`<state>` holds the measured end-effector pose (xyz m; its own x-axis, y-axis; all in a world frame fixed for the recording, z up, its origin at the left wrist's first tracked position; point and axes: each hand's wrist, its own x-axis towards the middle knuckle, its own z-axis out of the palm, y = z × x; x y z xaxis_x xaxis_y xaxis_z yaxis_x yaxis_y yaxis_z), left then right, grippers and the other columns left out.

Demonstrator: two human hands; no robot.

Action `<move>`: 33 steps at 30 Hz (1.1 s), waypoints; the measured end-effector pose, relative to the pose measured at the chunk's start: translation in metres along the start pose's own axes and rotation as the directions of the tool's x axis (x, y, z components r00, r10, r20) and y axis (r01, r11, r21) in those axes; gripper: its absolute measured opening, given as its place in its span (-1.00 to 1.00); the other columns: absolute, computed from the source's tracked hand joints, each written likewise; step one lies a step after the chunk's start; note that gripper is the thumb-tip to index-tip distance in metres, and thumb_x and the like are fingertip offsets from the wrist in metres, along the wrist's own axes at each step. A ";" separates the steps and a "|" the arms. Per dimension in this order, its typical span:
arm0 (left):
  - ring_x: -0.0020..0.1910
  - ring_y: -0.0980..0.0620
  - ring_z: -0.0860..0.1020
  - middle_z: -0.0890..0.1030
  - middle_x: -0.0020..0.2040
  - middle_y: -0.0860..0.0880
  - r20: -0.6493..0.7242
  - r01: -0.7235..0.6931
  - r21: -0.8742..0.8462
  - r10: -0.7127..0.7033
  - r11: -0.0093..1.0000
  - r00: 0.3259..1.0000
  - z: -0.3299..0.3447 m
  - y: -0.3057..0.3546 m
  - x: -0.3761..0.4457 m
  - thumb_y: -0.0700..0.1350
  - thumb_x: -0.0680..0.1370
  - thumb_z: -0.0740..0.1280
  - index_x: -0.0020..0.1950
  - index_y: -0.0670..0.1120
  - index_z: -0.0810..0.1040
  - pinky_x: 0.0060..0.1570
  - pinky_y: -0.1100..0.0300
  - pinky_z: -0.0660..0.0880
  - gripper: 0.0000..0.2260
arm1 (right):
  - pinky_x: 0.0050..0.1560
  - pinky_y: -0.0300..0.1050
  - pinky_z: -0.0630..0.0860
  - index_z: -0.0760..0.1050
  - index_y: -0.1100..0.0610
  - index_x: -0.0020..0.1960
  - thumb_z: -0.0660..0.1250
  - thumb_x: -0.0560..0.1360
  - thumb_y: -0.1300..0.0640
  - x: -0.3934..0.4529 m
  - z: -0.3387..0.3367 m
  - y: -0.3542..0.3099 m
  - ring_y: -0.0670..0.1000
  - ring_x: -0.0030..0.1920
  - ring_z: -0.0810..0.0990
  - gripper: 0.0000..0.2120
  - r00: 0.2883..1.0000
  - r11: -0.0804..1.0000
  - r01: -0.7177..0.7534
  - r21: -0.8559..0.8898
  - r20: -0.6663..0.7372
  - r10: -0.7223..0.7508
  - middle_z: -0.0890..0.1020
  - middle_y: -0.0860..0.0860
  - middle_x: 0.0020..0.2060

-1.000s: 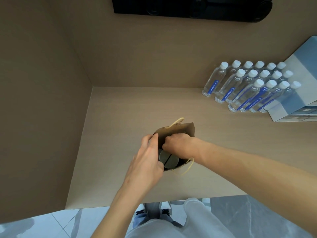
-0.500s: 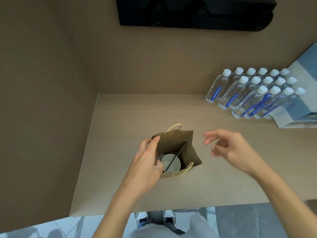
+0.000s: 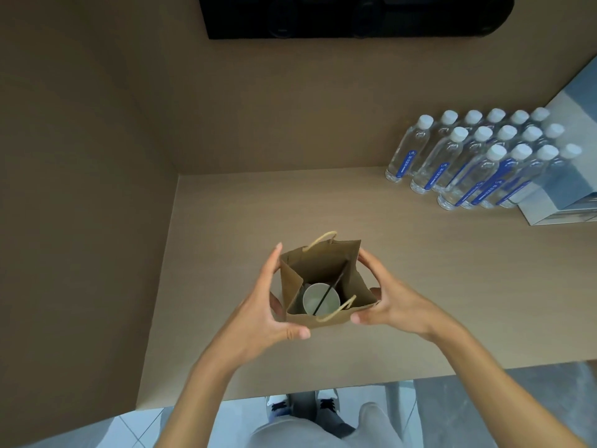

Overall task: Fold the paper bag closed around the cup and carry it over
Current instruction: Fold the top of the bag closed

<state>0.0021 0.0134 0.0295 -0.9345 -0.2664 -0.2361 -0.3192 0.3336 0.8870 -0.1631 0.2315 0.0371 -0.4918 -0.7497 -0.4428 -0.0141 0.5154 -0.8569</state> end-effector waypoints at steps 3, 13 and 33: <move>0.32 0.29 0.20 0.04 0.39 0.51 -0.045 0.074 -0.008 -0.075 0.997 0.996 0.007 -0.005 0.009 0.16 0.24 0.59 0.40 0.53 -0.14 0.28 0.00 0.23 0.05 | 0.09 0.34 0.52 0.15 -0.36 0.42 0.59 0.30 0.11 0.004 -0.002 0.003 0.36 -0.01 0.60 -0.09 1.000 0.999 0.022 0.047 -0.011 -0.021 0.33 -0.07 0.43; -0.04 0.10 0.60 0.64 0.03 0.18 -0.226 -0.090 -0.171 0.050 0.981 0.973 0.013 -0.017 0.027 -0.18 0.46 0.45 0.06 0.26 0.62 -0.08 0.28 0.50 -0.66 | -0.37 -0.14 0.47 0.63 0.00 -0.12 0.46 0.40 0.34 0.027 0.015 0.006 -0.05 -0.44 0.54 -0.76 0.914 0.964 0.214 0.156 -0.379 -0.142 0.61 0.42 -0.21; 0.04 -0.02 0.62 0.72 -0.06 -0.05 -0.275 -0.006 -0.642 -0.222 0.767 0.935 0.018 -0.011 0.032 -0.31 0.50 0.31 -0.23 -0.11 0.70 0.04 0.20 0.51 -0.79 | -0.09 -0.17 0.57 0.68 0.22 -0.09 0.53 0.37 0.26 0.021 0.023 -0.006 0.00 -0.11 0.69 -0.88 0.938 0.891 0.108 0.440 -0.342 0.055 0.71 0.13 -0.05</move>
<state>-0.0273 0.0177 0.0051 -0.7598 -0.5721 -0.3090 -0.1375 -0.3231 0.9363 -0.1535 0.2032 0.0264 -0.7599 -0.5328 -0.3724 0.3177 0.1954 -0.9278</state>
